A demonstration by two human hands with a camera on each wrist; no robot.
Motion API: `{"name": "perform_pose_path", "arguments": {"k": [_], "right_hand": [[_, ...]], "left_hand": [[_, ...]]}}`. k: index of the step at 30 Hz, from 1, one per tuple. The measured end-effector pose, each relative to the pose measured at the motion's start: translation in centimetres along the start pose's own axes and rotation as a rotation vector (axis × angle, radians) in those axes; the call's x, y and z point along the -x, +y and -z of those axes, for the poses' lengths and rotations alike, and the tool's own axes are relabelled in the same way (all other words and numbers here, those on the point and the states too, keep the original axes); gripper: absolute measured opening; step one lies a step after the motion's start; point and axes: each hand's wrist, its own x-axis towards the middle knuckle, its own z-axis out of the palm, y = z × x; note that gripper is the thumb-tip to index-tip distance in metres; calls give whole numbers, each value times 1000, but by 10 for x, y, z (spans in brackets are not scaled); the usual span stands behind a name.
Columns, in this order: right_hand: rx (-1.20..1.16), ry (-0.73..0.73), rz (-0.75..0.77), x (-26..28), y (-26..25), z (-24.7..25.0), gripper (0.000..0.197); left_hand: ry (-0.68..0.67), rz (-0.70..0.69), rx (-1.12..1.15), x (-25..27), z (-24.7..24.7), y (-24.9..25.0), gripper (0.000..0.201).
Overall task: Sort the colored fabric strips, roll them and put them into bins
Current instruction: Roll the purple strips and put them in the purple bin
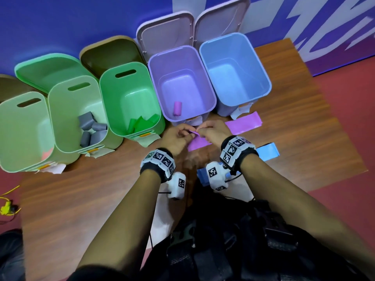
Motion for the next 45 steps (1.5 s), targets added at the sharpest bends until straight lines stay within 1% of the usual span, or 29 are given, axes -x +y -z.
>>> {"name": "perform_pose_path", "arguments": {"k": [4, 7, 9, 11, 14, 17, 20, 22, 25, 27, 31, 33, 35, 37, 45], "right_hand": [[-57, 52, 105, 14, -12, 17, 19], [-95, 102, 182, 20, -23, 29, 14], [-114, 145, 223, 24, -33, 37, 14], [-127, 198, 263, 28, -44, 43, 16], [-146, 260, 330, 38, -61, 51, 8], [-173, 288, 411, 45, -75, 57, 17], [-220, 256, 480, 51, -87, 55, 11], [-260, 253, 499, 54, -92, 54, 14], [-291, 253, 525, 57, -99, 53, 17], [-311, 223, 542, 60, -104, 49, 15], [-372, 156, 547, 61, -109, 42, 11], [-397, 125, 532, 61, -111, 41, 11], [-402, 97, 519, 62, -112, 38, 14], [-397, 68, 517, 63, -114, 34, 19], [-348, 30, 541, 65, -113, 26, 16]], "left_hand": [[32, -67, 27, 8, -4, 24, 11], [30, -103, 55, 12, -7, 43, 9], [34, -139, 80, 14, -9, 58, 12], [55, -214, 54, 15, -7, 72, 9], [91, -339, -52, 16, -1, 92, 6], [151, -406, -57, 16, 4, 108, 3], [189, -465, -16, 22, 12, 123, 5], [190, -473, 43, 27, 18, 130, 14], [193, -446, 101, 34, 25, 137, 19], [221, -442, 118, 37, 29, 139, 18], [283, -434, 175, 44, 37, 139, 8], [274, -409, 181, 45, 42, 137, 14], [258, -393, 160, 45, 49, 132, 21], [271, -387, 142, 45, 55, 128, 25], [324, -393, 137, 51, 61, 119, 18]]}}
